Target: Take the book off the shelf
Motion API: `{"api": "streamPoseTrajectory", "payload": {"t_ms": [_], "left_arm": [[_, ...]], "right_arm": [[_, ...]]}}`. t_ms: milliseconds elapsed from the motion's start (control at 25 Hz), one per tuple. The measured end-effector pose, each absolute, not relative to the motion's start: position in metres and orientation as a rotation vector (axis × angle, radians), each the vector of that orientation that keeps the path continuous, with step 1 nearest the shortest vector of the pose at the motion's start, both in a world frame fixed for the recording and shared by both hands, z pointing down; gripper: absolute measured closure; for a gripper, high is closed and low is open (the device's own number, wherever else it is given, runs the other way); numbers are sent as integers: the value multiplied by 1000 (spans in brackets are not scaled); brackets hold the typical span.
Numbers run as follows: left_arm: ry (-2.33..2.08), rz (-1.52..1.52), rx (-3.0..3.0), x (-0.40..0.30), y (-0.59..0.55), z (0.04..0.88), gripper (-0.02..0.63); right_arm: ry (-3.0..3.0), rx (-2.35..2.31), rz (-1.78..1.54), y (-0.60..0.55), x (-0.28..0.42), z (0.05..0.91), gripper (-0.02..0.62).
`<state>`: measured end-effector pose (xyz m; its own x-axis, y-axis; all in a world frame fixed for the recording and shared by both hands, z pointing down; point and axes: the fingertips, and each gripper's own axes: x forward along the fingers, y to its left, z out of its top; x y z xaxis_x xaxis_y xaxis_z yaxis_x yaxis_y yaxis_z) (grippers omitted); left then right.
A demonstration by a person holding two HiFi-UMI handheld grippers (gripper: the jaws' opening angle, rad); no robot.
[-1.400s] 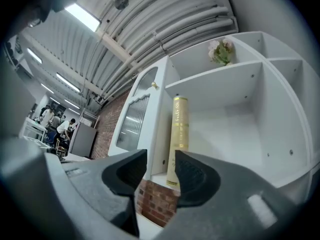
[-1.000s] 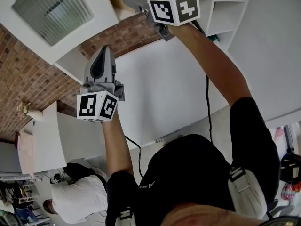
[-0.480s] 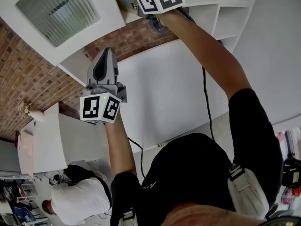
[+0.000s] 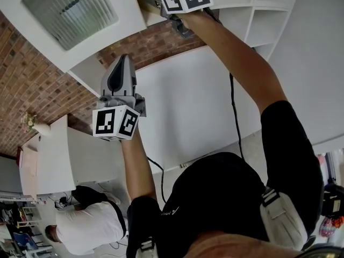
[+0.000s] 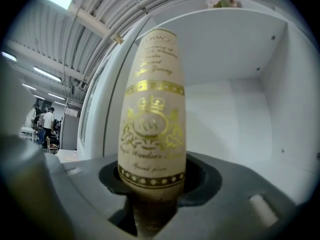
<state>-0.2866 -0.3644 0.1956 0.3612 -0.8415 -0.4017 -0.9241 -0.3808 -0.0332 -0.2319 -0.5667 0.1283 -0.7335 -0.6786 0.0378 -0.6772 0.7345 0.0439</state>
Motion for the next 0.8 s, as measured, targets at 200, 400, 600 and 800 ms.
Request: {"api": "streamPoseTrajectory", "payload": {"t_ms": [200,400,600,800], "left_arm": [[1581,466,-2372,-282,-364,197,607],[1560,463,-2379,-275,-362,191,607],[1524,462,-2380,-259,-357,189,607],[1494,457,-2380,-241,-349,189,607]], "right_arm": [[-2900,1164,-107,-557,-216,124,387],[-2958,1173,-120,-536,-190,113,387],[-3029,1162,-196,-495,-148,106,387],[-3087,1134,-243,-451,-112,115,387]]}}
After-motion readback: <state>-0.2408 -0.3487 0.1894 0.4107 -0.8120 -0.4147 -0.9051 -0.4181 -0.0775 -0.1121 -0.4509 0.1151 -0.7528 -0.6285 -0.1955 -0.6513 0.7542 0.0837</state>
